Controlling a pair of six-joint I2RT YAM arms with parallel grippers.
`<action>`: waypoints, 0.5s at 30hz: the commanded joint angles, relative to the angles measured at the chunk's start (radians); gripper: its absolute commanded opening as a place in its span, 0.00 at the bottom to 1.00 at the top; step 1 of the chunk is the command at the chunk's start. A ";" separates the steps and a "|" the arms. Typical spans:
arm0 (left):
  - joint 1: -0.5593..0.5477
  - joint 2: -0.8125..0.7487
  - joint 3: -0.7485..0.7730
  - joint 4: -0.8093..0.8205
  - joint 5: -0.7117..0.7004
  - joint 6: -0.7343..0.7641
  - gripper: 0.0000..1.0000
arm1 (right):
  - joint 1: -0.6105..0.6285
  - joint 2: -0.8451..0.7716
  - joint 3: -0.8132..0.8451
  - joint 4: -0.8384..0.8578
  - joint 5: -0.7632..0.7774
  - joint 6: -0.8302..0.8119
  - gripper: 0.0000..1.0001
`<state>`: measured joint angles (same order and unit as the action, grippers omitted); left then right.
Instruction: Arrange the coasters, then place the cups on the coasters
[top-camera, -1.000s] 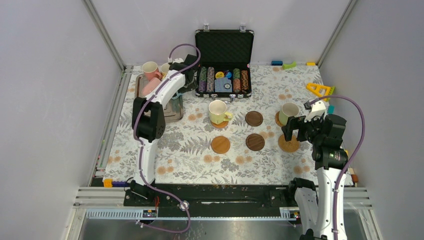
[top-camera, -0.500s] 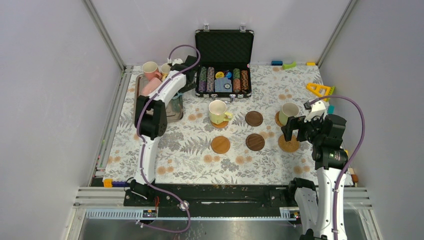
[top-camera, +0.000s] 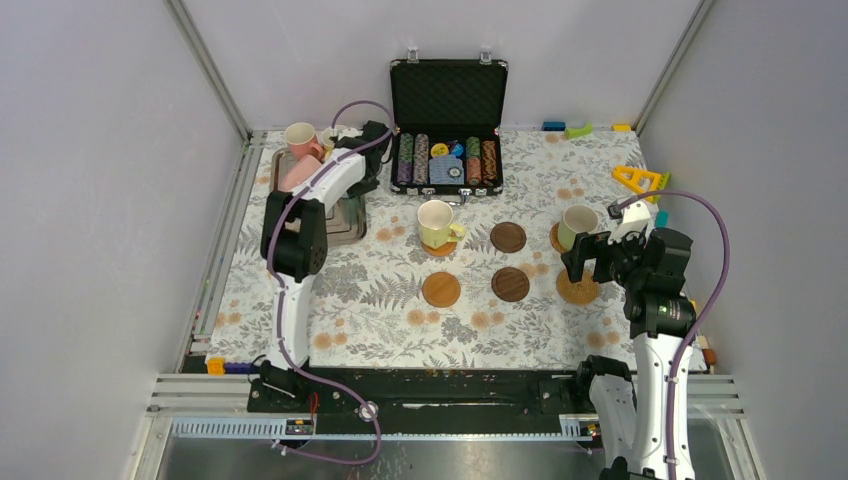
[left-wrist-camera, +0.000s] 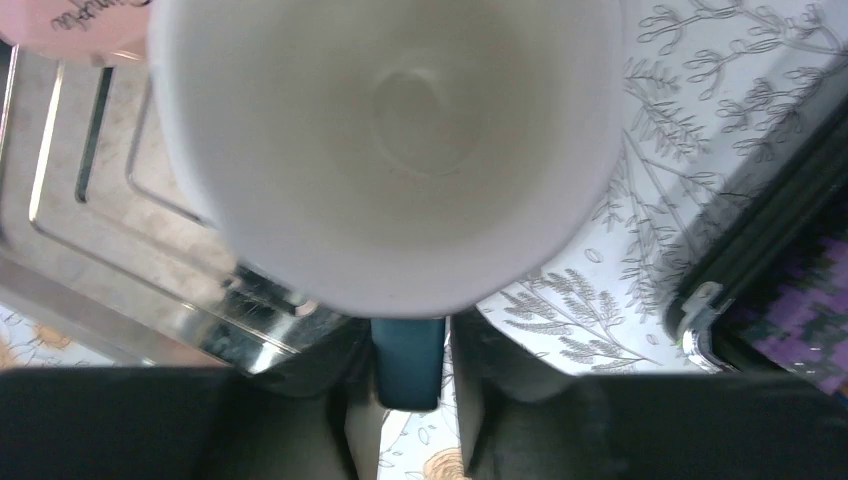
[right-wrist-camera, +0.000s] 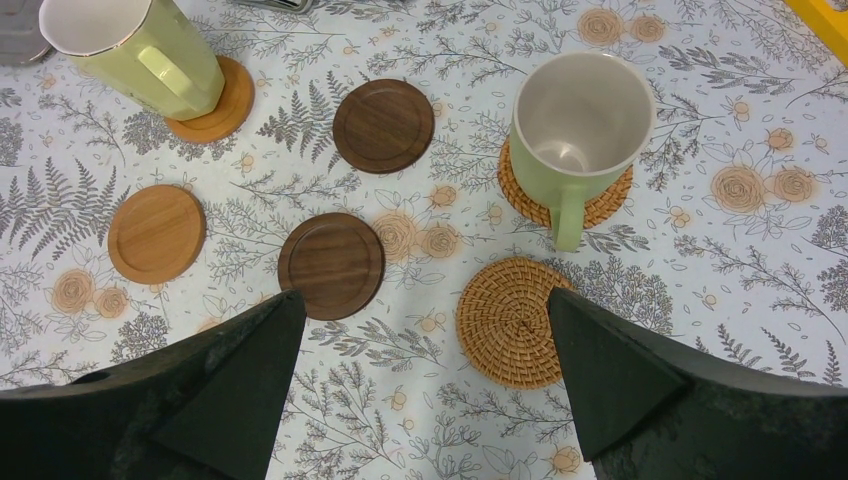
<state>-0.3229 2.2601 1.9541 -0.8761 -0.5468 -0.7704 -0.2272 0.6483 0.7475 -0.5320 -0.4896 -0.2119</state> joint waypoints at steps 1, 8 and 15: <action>0.013 -0.122 -0.076 0.060 0.008 0.061 0.19 | -0.001 -0.001 0.000 0.026 -0.023 0.012 1.00; 0.028 -0.146 -0.153 0.067 -0.012 0.132 0.00 | -0.001 -0.009 -0.001 0.026 -0.025 0.018 1.00; 0.027 -0.334 -0.324 0.250 -0.032 0.301 0.00 | -0.001 0.000 -0.001 0.026 -0.025 0.016 1.00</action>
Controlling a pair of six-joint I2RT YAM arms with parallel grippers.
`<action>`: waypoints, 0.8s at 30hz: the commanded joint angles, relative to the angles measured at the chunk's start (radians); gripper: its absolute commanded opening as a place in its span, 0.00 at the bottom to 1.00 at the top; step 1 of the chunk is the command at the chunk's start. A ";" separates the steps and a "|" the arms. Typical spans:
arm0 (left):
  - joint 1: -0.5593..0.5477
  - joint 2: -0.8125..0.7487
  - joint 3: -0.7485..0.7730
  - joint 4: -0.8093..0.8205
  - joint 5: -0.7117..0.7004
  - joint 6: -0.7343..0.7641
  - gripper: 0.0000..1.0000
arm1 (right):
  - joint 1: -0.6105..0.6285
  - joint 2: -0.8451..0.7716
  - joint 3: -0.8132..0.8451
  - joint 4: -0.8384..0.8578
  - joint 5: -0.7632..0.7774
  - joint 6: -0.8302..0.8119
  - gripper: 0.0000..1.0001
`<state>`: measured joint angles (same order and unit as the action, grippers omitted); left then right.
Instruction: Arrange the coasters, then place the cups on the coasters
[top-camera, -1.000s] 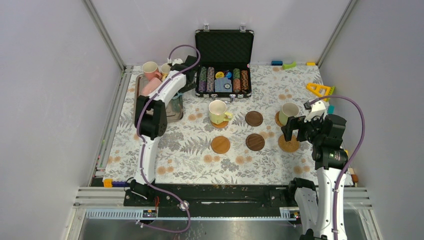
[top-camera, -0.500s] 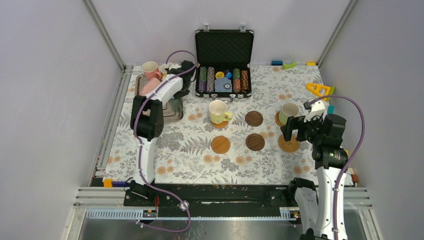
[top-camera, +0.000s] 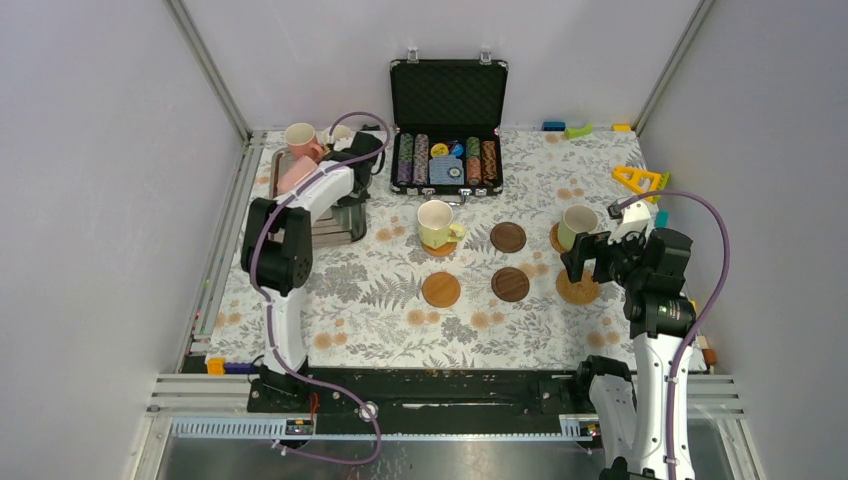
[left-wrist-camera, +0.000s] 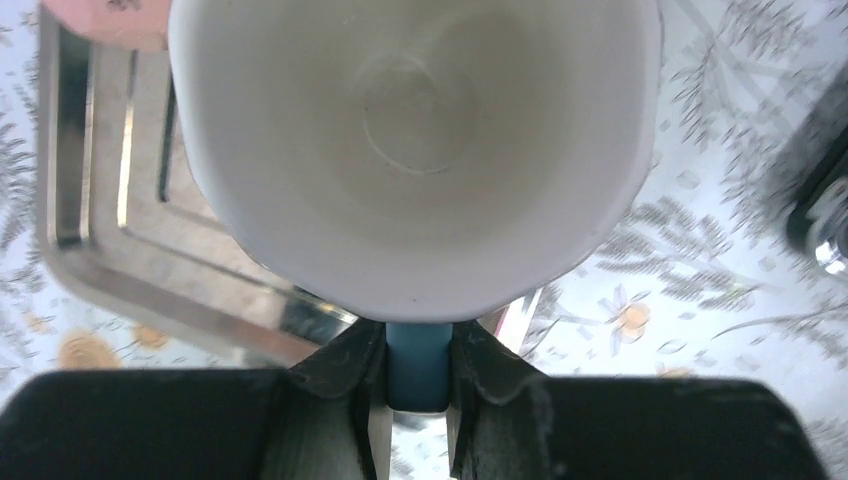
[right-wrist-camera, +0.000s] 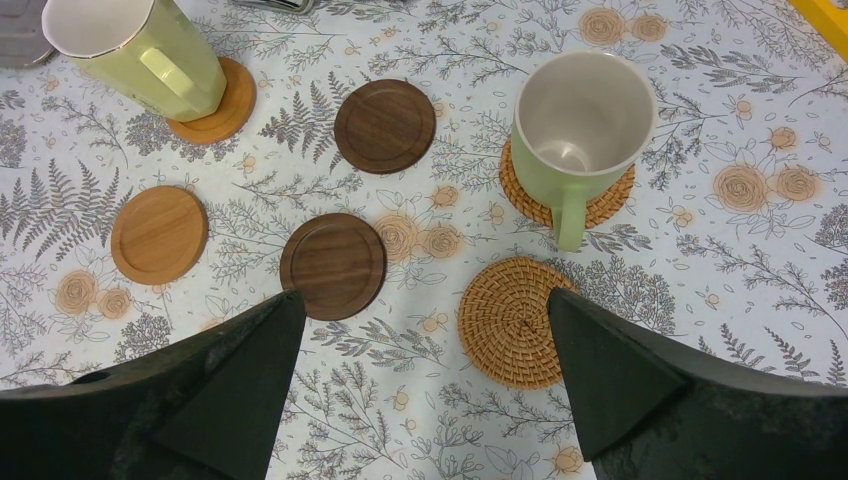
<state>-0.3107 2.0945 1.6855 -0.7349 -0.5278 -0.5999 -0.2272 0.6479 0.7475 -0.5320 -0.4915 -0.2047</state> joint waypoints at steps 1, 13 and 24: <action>0.015 -0.201 -0.066 0.130 -0.041 0.159 0.00 | -0.001 0.001 -0.002 0.027 -0.023 0.006 1.00; -0.066 -0.474 -0.070 0.277 0.237 0.417 0.00 | -0.001 0.005 -0.005 0.027 -0.022 -0.002 1.00; -0.449 -0.393 0.154 0.105 0.441 0.542 0.00 | -0.001 -0.016 -0.013 0.070 0.086 0.023 1.00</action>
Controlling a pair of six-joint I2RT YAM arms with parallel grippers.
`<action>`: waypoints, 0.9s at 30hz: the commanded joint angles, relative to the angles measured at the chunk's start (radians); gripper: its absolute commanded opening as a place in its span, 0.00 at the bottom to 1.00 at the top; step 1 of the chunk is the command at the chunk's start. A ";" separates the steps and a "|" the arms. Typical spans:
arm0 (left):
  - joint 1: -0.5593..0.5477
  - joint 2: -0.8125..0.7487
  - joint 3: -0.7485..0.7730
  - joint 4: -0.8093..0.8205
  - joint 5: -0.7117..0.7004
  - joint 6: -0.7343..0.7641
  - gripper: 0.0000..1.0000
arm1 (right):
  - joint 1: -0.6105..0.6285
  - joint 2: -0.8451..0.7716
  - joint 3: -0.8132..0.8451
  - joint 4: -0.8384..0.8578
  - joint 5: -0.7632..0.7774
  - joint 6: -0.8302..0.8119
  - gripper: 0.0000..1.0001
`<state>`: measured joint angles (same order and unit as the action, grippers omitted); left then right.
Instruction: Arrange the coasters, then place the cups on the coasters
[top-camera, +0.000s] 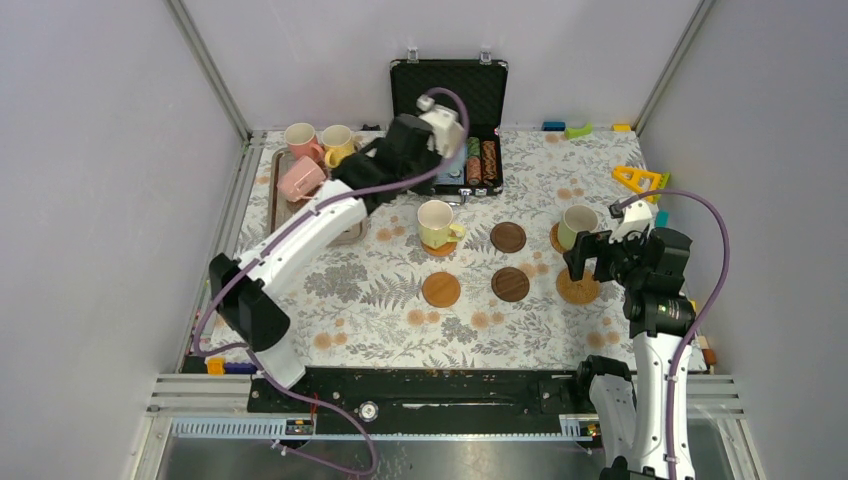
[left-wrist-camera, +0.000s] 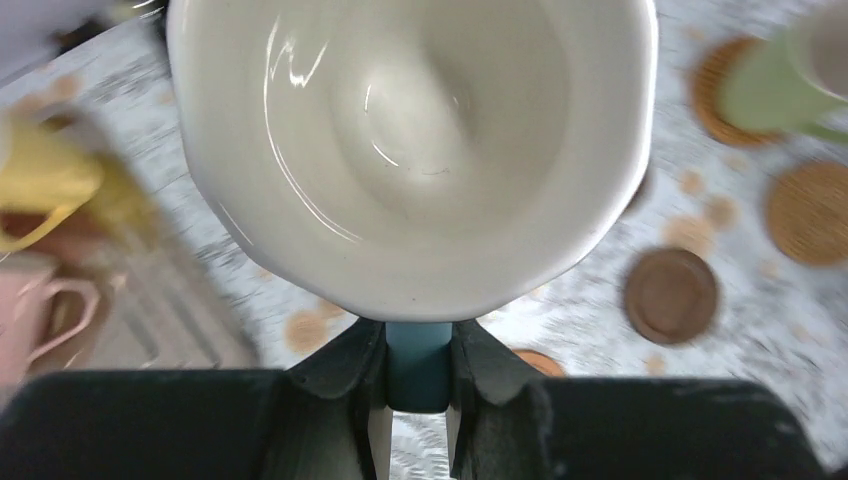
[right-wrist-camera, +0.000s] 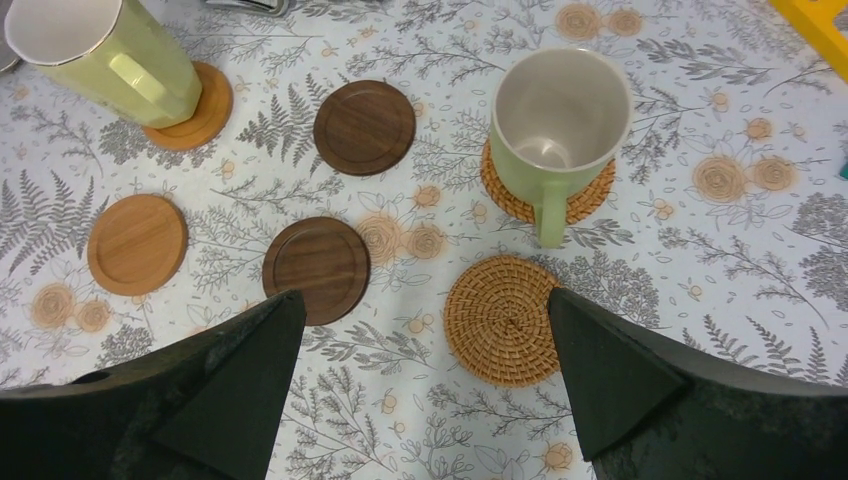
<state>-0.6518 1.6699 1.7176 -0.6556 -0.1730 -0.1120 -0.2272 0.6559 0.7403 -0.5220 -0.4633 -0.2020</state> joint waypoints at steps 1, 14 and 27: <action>-0.133 0.053 0.139 0.016 0.095 0.053 0.00 | -0.001 -0.032 -0.007 0.069 0.077 0.025 1.00; -0.250 0.340 0.282 -0.003 0.158 0.010 0.00 | -0.006 -0.088 -0.025 0.168 0.457 0.071 1.00; -0.278 0.498 0.337 0.021 0.168 -0.004 0.00 | -0.008 -0.081 -0.026 0.168 0.446 0.067 1.00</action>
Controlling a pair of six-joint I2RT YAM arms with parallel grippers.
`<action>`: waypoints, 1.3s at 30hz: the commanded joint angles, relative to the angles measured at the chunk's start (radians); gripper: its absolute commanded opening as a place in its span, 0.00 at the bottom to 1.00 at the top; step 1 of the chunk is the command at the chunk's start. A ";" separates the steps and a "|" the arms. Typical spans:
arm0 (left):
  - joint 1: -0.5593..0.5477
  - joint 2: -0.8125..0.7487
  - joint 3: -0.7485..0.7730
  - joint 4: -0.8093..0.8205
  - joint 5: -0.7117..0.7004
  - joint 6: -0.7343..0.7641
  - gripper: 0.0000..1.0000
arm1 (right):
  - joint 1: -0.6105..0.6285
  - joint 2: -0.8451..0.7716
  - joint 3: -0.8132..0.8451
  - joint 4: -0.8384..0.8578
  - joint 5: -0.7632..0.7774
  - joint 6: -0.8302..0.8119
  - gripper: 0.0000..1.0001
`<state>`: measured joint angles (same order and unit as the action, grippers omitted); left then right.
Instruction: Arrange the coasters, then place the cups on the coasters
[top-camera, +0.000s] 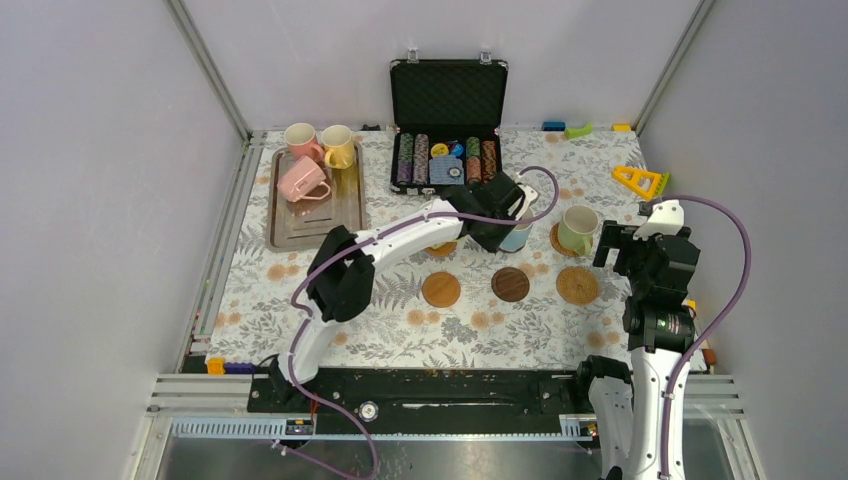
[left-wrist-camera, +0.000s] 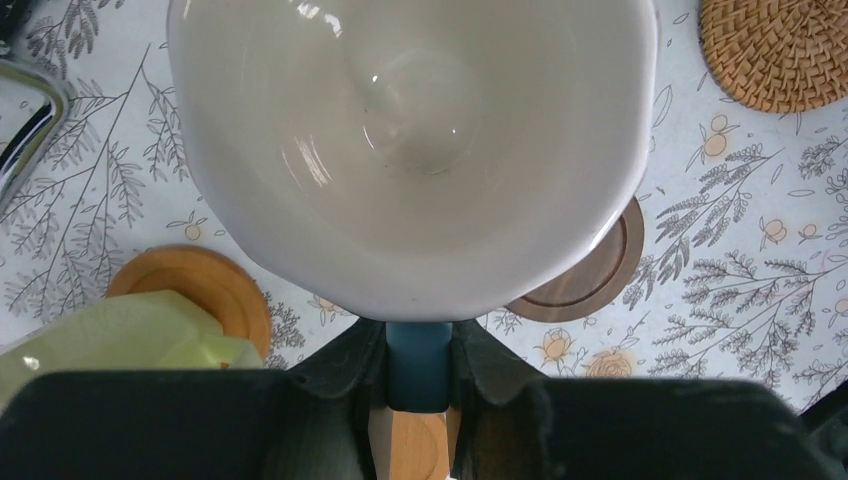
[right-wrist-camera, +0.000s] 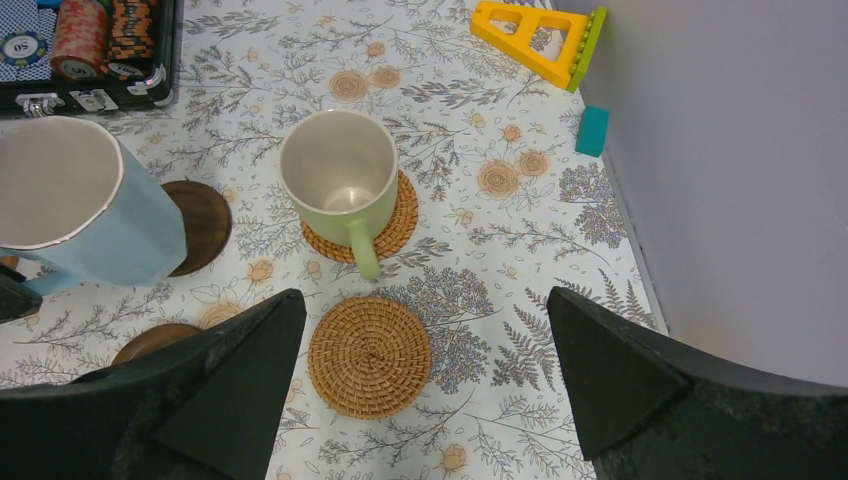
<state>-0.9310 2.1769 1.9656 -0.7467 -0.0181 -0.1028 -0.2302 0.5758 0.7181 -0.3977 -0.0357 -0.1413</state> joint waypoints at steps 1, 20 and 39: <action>0.001 -0.001 0.093 0.113 0.013 -0.015 0.00 | -0.004 0.000 -0.005 0.044 0.017 0.006 1.00; 0.002 0.084 0.145 0.146 -0.073 0.005 0.00 | -0.004 -0.007 -0.008 0.043 -0.015 0.006 1.00; 0.004 0.088 0.116 0.161 -0.092 0.017 0.00 | -0.004 -0.007 -0.007 0.043 -0.030 0.011 1.00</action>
<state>-0.9302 2.2799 2.0380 -0.6960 -0.0834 -0.0978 -0.2302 0.5755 0.7143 -0.3977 -0.0467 -0.1406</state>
